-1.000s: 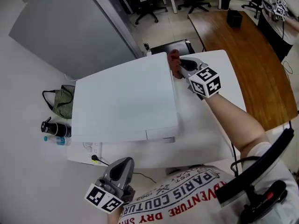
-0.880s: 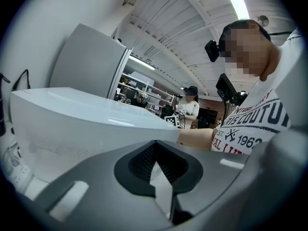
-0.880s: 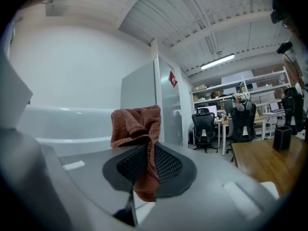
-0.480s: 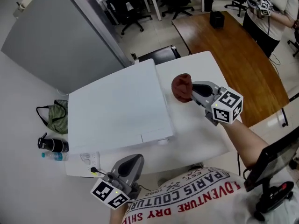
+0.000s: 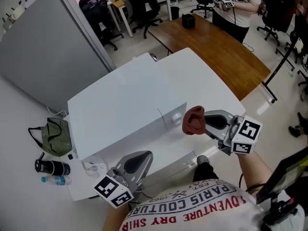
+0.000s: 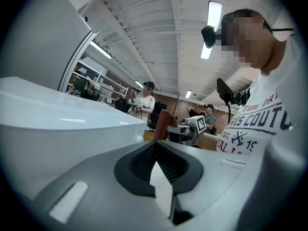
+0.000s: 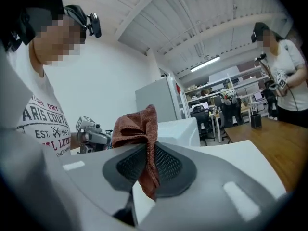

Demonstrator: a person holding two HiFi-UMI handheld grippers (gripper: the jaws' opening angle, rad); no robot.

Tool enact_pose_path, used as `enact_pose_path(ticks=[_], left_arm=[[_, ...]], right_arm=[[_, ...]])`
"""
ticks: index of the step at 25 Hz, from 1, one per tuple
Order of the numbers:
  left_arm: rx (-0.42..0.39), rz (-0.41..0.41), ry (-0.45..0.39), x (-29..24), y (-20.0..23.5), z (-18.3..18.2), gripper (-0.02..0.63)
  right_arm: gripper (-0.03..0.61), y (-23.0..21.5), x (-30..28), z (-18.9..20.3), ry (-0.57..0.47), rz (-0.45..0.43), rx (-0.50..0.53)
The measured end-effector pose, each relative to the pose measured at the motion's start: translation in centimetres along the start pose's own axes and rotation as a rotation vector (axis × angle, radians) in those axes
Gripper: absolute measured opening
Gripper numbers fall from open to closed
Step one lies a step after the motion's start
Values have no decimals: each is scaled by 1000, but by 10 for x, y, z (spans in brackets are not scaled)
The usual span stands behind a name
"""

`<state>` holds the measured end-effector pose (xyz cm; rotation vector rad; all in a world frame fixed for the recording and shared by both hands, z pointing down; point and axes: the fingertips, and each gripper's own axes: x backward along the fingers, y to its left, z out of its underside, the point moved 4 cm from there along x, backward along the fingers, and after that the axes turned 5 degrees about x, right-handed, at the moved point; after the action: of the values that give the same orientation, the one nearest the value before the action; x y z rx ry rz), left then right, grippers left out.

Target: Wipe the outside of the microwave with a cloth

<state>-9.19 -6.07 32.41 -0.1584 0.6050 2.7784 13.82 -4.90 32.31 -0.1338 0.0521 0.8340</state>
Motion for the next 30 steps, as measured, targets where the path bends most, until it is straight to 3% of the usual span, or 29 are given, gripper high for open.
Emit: enact_pose_path(ticks=[4,12,19,30], left_arm=[[-26,22,-24,48,-12,1,2],[-25,-18,-105,107,-46,3,2],[-12,-76,-122,122,-60,14,2],[-15,-84,-109,122,-76,23,2]], right_arm=[[38,79,-11,-4,19,-7,6],[38,184,-56,14,126,-238,-82],[35,206,-65,17,178,-339,-29],[35,205,-52,13,151,-338,-58]])
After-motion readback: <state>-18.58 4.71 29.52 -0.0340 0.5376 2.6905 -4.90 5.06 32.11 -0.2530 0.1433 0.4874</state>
